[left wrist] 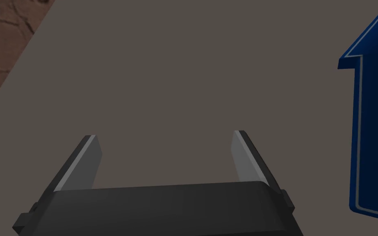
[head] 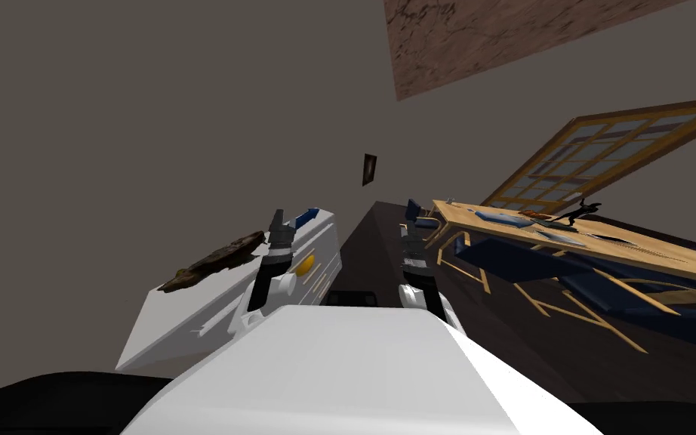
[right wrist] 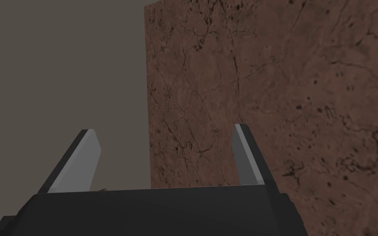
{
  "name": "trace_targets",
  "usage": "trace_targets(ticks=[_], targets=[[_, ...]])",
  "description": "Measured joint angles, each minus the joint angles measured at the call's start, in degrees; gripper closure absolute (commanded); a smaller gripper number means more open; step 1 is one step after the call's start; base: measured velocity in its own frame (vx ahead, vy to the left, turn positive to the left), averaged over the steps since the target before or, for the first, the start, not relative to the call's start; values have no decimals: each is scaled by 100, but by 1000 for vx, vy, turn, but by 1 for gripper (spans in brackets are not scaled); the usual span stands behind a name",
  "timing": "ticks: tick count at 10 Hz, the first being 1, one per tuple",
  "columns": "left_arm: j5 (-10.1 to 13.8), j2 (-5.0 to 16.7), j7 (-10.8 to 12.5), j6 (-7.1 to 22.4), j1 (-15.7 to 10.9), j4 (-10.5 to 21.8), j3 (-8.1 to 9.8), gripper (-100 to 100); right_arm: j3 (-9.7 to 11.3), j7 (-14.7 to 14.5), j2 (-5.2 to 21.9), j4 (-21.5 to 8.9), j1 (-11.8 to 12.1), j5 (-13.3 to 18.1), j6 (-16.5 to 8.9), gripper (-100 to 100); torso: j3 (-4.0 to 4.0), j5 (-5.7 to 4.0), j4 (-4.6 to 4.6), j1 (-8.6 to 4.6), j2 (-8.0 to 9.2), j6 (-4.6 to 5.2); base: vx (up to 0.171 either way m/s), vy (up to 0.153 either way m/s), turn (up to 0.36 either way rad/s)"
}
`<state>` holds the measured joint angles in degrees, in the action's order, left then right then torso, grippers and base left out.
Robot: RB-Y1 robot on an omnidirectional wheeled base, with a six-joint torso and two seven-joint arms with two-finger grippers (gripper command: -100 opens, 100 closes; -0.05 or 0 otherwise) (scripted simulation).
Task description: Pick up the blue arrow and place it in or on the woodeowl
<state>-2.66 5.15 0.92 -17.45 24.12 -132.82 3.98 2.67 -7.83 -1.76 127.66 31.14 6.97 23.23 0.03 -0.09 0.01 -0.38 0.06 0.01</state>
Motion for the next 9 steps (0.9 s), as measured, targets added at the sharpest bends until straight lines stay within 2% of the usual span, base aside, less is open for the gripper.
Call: trace_targets(ticks=[2, 3, 4, 7, 9], targets=[[86, 171, 47, 240, -234, 161, 63, -100, 0, 0, 0, 0, 0, 0, 0, 0, -3, 4, -1, 15, -4, 0, -18, -66, 97], [143, 291, 73, 400, -471, 322, 123, -100, -1, 0, 0, 0, 1, 0, 0, 0, -3, 3, -1, 11, -5, -2, -20, -77, 77], [174, 345, 94, 522, -514, 350, 138, -100, 0, 0, 0, 0, 0, 0, 0, 0, -2, 2, -1, 10, -3, -1, -13, -92, 142], [322, 619, 175, 911, -886, 667, 235, -100, 0, 0, 0, 0, 1, 0, 0, 0, -2, 2, -1, 5, -3, -3, -22, -87, 120], [419, 804, 229, 1286, -1227, 881, 319, -100, 0, 0, 0, 0, 1, 0, 0, 0, -4, 1, -2, 0, -7, -2, -20, -95, 117]])
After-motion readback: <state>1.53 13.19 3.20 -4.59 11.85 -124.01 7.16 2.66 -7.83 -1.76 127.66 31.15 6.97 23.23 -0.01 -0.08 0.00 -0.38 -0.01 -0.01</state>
